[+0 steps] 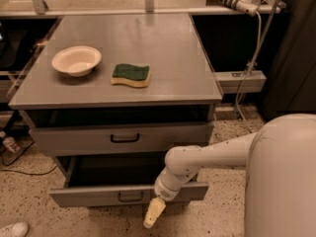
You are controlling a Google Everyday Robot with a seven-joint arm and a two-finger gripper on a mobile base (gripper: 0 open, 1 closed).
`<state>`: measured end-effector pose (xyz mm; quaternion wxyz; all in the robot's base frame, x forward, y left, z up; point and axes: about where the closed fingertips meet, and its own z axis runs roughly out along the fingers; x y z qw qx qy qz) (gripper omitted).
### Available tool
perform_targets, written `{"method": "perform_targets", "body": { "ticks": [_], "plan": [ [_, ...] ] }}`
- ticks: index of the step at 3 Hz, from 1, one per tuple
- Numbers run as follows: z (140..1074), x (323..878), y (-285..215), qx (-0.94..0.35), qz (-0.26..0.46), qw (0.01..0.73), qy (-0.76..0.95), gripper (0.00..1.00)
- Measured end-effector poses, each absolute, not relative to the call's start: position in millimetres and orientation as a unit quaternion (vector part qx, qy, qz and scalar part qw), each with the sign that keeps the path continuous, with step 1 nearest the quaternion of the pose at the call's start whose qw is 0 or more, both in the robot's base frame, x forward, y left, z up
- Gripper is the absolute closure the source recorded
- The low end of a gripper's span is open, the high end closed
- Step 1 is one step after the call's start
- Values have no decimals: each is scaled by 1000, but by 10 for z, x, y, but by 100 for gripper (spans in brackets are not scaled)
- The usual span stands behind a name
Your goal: Open middle drawer
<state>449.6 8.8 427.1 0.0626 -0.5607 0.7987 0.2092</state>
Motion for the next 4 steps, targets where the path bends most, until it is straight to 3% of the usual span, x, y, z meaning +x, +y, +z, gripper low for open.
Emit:
{"method": "perform_targets", "body": {
  "ticks": [1, 2, 4],
  "plan": [
    [4275, 4505, 87, -561, 209, 62, 799, 0],
    [4318, 4091, -38, -553, 218, 37, 803, 0],
    [4311, 4123, -73, -560, 218, 28, 799, 0]
  ]
}}
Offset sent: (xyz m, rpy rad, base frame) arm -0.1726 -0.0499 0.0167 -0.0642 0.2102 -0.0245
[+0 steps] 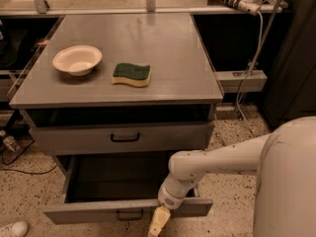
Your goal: Open middle drawer
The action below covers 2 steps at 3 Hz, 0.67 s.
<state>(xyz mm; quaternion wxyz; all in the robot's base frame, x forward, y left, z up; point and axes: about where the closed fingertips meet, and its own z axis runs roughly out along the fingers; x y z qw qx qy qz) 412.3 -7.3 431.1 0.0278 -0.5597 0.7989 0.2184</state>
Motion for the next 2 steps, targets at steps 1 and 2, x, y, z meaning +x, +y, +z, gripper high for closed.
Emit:
{"method": "perform_targets", "body": {
  "ticks": [1, 2],
  "plan": [
    [4238, 3900, -188, -554, 227, 2, 801, 0],
    [4236, 3782, -244, -550, 232, -9, 802, 0]
  ]
}}
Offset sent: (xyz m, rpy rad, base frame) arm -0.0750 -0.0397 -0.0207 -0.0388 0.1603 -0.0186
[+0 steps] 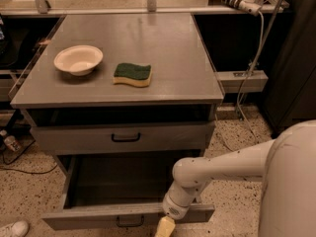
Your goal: Open middle drawer
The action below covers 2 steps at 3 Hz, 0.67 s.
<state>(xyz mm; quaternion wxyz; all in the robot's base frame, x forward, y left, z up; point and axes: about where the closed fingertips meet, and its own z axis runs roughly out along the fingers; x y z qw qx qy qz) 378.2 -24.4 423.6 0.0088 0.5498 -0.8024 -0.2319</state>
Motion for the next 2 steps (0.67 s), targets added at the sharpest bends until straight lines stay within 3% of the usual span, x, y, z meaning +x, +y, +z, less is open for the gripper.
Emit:
{"method": "perform_targets", "body": {
  "ticks": [1, 2],
  "plan": [
    [4265, 3781, -244, 550, -232, 9, -802, 0],
    [4324, 3340, -475, 534, -253, 19, -806, 0]
  ]
}}
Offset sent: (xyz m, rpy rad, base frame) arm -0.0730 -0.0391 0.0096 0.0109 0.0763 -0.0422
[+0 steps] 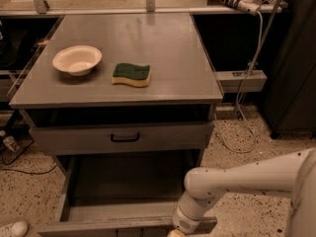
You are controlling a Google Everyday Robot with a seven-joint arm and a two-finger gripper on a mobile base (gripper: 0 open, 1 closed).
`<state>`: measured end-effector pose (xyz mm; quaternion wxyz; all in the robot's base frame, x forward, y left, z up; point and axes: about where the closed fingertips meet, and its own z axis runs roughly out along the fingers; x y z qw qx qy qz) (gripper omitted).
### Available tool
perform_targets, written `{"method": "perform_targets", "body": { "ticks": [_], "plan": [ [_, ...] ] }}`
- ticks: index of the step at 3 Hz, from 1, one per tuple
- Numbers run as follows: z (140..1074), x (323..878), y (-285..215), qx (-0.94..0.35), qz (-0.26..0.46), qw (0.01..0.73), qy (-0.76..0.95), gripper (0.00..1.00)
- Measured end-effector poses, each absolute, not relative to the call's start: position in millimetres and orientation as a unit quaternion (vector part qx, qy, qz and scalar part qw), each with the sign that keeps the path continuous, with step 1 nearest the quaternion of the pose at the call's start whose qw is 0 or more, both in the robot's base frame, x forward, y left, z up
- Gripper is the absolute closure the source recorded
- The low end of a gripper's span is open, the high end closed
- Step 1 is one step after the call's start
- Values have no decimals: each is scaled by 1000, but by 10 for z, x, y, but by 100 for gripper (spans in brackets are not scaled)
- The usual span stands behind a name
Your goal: Open middle drawer
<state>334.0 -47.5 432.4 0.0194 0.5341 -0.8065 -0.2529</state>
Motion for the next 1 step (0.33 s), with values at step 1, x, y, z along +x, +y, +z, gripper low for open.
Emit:
{"method": "perform_targets", "body": {
  "ticks": [1],
  "plan": [
    [4320, 3324, -500, 531, -254, 19, -808, 0]
  ]
}}
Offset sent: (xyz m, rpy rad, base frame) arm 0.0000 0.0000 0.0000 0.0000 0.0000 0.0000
